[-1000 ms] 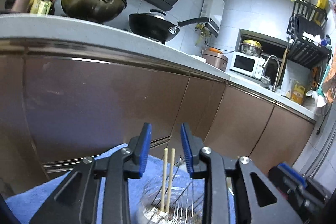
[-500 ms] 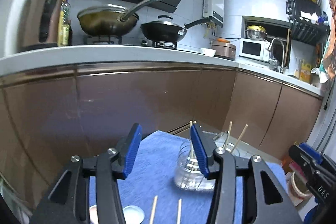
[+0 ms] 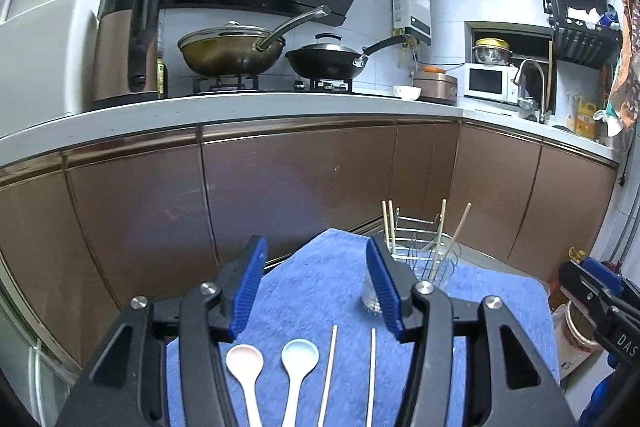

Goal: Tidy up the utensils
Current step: 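Lower the left tool and grasp a chopstick while the right tool grasps another chopstick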

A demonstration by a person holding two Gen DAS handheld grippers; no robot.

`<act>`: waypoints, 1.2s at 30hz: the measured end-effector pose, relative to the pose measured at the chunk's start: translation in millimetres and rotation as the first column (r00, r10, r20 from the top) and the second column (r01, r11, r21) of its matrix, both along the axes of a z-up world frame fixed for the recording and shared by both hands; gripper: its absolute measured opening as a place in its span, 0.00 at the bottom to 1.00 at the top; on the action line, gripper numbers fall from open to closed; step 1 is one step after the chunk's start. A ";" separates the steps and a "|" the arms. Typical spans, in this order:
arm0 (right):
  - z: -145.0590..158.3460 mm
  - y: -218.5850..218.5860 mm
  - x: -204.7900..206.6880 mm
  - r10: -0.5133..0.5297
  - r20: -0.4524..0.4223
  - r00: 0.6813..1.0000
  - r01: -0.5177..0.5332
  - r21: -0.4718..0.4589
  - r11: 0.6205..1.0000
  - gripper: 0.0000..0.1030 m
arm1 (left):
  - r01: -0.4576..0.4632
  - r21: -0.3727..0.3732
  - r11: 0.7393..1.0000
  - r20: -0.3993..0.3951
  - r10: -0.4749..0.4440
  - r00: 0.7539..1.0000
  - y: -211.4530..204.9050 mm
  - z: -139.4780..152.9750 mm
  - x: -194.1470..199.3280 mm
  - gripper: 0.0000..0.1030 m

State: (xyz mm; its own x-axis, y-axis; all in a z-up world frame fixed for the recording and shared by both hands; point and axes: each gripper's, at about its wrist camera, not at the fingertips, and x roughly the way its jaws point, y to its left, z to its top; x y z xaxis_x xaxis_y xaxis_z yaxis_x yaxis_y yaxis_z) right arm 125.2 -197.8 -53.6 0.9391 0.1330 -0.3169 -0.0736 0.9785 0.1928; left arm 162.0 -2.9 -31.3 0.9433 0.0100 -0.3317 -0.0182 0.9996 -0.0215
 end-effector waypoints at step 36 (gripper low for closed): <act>-112.2 -22.3 72.8 0.121 -0.567 0.814 0.018 0.233 0.972 0.27 | 0.265 -0.220 0.939 -0.570 -0.344 0.746 -4.1 -108.8 116.1 0.48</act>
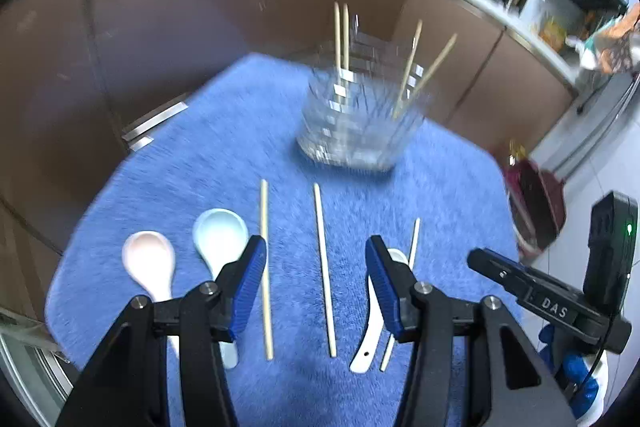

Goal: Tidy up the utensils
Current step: 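Lower the left tool and grasp a chopstick while the right tool grasps another chopstick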

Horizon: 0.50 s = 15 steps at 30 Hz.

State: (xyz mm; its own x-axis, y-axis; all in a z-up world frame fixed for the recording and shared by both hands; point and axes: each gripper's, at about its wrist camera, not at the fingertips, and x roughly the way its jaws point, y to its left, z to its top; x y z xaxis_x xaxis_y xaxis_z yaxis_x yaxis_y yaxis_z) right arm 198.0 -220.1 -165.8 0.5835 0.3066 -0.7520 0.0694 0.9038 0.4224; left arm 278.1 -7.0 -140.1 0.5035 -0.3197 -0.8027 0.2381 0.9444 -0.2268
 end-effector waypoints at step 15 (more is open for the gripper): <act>-53.7 3.6 77.8 0.018 -0.237 0.971 -0.040 -0.088 0.995 0.24 | 0.080 0.107 0.991 -0.239 -0.053 0.969 -52.8 -91.3 87.6 0.28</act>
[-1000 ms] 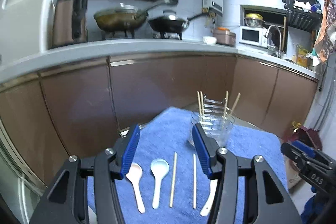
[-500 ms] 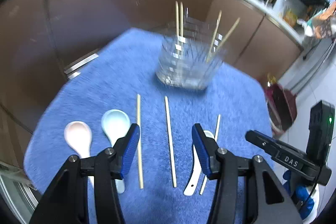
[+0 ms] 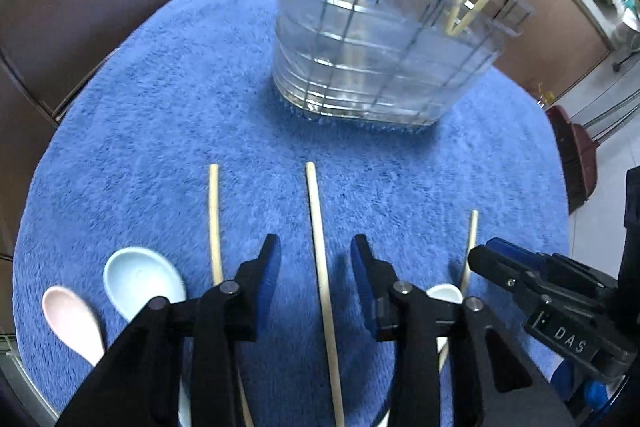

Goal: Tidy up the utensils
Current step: 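Lower the left tool and grasp a chopstick while the right tool grasps another chopstick, then lift both held chopsticks and carry them over the glass holder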

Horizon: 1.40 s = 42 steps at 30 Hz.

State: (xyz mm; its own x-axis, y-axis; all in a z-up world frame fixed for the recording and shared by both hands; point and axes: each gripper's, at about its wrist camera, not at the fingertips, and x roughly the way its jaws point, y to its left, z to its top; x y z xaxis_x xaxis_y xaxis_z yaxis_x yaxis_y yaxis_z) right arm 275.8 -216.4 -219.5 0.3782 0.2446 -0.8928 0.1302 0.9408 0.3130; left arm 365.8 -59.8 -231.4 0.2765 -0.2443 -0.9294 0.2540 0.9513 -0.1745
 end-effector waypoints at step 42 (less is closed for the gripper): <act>158.8 -3.0 -97.8 0.060 0.523 0.850 -0.086 0.025 0.996 0.06 | -0.064 -0.292 0.954 0.479 0.204 0.854 47.9 158.2 -80.5 0.05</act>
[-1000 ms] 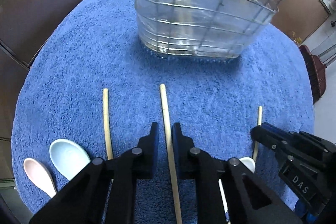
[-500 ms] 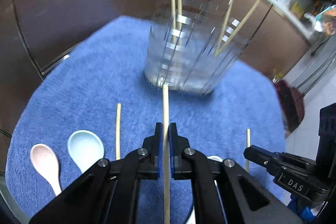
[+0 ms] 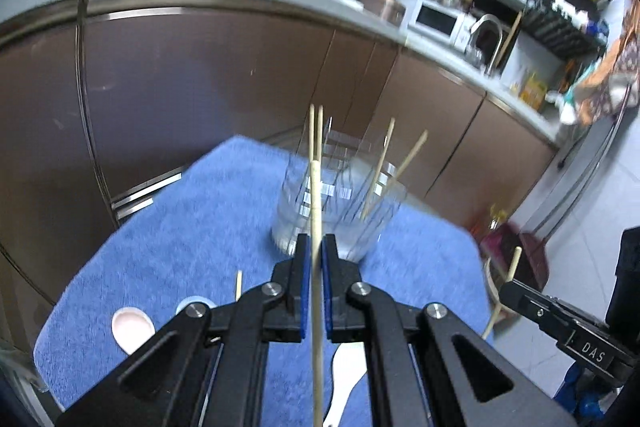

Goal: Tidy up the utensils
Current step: 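Lift both held chopsticks and carry them over the glass holder, then open both tools to drop the chopsticks into the glass holder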

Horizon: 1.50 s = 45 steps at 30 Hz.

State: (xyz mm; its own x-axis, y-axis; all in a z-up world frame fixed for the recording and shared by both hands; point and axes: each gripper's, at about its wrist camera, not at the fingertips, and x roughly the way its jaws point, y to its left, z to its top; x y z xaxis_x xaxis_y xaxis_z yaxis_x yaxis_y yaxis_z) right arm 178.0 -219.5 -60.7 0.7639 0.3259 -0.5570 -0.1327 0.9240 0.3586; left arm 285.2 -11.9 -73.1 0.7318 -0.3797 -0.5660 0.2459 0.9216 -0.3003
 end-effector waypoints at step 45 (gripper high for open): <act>-11.9 -8.2 133.4 -0.041 0.391 0.920 0.105 -0.145 0.984 0.22 | -0.215 -0.065 0.974 0.359 0.224 0.906 -53.2 -15.6 126.2 0.31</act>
State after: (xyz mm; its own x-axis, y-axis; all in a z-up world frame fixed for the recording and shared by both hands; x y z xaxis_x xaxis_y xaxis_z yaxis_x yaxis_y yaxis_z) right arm 311.5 -227.6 -72.6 0.9476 0.1925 -0.2551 -0.1606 0.9770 0.1405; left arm 411.4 -65.1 -88.7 0.9509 -0.1955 -0.2400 0.1337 0.9586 -0.2515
